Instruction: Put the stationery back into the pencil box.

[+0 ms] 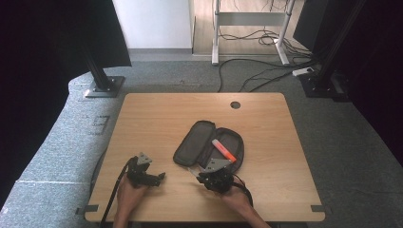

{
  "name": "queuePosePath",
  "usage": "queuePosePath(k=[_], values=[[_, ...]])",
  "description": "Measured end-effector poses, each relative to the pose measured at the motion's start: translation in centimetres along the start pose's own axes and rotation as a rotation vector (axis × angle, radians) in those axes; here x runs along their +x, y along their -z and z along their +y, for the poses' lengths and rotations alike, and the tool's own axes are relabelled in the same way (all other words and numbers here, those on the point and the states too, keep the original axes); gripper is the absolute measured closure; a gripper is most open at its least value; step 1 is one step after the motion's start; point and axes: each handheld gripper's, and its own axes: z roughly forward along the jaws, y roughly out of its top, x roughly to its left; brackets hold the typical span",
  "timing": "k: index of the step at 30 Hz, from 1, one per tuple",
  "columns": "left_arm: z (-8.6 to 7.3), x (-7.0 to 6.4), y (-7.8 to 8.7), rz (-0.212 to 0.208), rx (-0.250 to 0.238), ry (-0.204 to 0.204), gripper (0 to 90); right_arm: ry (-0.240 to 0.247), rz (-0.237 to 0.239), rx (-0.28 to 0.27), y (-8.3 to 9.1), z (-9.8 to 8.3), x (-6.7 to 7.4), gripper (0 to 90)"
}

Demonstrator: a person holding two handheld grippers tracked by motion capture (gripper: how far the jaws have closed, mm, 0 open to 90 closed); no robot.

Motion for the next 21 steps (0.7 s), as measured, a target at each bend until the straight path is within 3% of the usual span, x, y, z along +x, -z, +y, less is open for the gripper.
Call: queuePosePath(k=[21], values=[[0.0, 0.0, 0.0, 0.0, 0.0, 0.0, 0.0, -0.028, -0.003, -0.033, 1.6, 0.2, -0.7, 78.5]])
